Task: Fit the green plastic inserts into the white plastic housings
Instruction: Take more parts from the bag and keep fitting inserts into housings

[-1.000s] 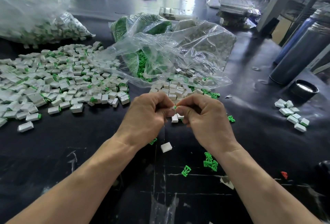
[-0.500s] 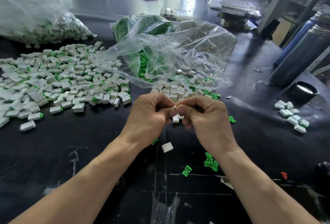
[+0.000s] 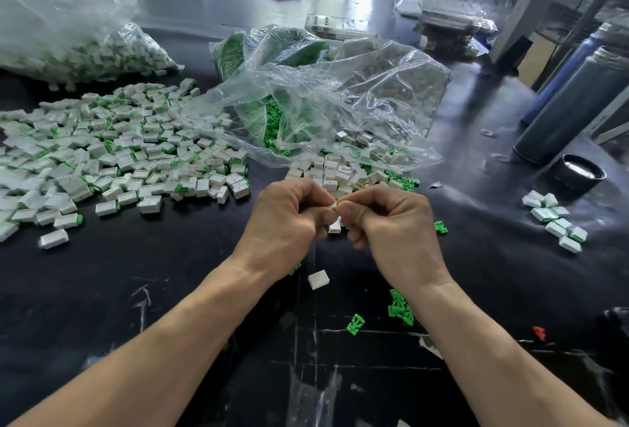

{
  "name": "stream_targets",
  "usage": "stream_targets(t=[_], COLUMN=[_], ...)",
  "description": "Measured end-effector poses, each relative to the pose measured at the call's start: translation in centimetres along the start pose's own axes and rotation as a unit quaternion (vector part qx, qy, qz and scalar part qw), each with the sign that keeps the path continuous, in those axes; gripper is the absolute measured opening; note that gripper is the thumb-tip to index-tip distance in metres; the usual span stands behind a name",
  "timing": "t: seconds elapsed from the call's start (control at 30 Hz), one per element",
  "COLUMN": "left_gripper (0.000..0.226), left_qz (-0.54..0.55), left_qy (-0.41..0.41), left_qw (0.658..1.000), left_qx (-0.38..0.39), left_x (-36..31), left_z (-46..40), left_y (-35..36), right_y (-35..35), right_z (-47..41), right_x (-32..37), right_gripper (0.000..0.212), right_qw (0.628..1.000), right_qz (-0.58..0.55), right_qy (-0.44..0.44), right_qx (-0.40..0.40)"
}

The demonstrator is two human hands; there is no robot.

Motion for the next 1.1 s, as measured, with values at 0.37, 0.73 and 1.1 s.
stream_targets(t=[0.37, 0.73, 1.1], left_gripper=[0.015, 0.005, 0.008], left_qz=[0.018, 0.098, 0.050], left_qy=[0.038, 0.033, 0.033], left_qw=[0.999, 0.993, 0.998], left_qx=[0.001, 0.057, 0.034], left_x=[-1.1, -1.9, -1.9], left_z=[-0.2, 0.6, 0.9], left_y=[0.2, 1.7, 2.1], right_y=[-1.0, 2.1, 1.1], right_z=[-0.5, 0.6, -0.1], right_x=[-0.5, -2.7, -3.4], right_gripper=[0.018, 0.075, 0.051], right_qw=[0.999, 0.987, 0.995], right_qz=[-0.035, -0.094, 0.025], right_qy=[-0.002, 0.123, 0.092], right_qx=[-0.030, 0.031, -0.039])
Point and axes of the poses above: each hand's wrist, its own z-axis away from the middle knuckle, its own y-axis out of the palm, x = y × z, the point moved 9 cm from there along -z, towards the middle knuckle, and after that the axes turned 11 degrees about -y, right-handed, at the moved point
